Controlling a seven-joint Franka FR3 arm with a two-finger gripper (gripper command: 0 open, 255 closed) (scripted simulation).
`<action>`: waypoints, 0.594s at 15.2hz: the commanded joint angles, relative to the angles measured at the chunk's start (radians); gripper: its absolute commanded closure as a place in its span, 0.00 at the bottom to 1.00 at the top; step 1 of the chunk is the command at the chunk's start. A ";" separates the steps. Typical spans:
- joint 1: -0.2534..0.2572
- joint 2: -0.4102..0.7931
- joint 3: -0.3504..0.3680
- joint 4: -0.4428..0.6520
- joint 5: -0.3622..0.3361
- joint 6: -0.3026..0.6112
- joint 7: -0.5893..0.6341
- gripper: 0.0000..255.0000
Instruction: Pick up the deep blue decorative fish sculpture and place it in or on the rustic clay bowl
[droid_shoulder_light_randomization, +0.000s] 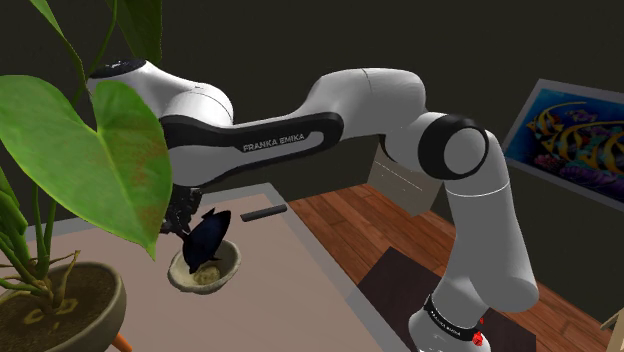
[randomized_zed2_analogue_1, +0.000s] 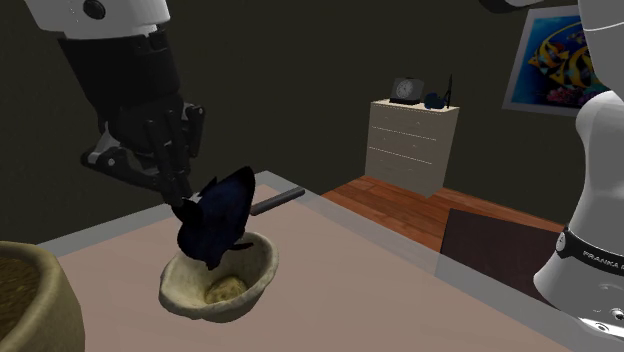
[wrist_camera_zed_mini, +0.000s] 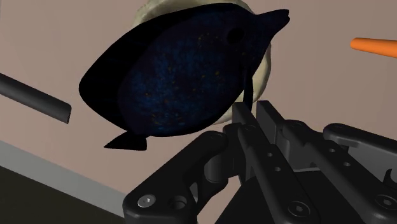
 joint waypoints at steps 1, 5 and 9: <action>-0.005 0.000 -0.001 -0.026 -0.002 0.025 0.007 1.00; -0.011 0.006 -0.003 -0.070 -0.008 0.073 0.020 1.00; -0.015 0.017 -0.007 -0.108 -0.016 0.118 0.033 1.00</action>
